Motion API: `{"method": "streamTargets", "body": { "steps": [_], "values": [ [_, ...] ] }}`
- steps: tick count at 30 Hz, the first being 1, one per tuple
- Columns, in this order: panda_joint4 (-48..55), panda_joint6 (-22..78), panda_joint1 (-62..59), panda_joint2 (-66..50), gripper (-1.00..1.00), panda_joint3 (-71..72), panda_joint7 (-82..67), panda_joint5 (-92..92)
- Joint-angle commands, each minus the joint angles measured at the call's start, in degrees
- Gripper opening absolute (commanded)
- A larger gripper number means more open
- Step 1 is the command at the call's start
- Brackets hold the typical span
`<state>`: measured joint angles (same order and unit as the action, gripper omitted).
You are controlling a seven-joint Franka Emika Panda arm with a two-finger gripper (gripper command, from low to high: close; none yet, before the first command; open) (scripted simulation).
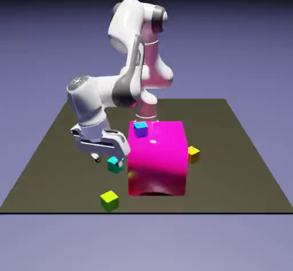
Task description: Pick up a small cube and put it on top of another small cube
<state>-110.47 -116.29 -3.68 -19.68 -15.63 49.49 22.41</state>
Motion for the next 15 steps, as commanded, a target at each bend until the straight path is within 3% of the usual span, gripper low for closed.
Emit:
{"method": "streamTargets", "body": {
  "steps": [1,15],
  "values": [
    [2.01,2.29,-0.17,-2.08,0.00,-0.62,0.28,0.89],
    [30.07,34.35,-2.60,-31.15,0.00,-9.30,4.19,13.34]
  ]
}}
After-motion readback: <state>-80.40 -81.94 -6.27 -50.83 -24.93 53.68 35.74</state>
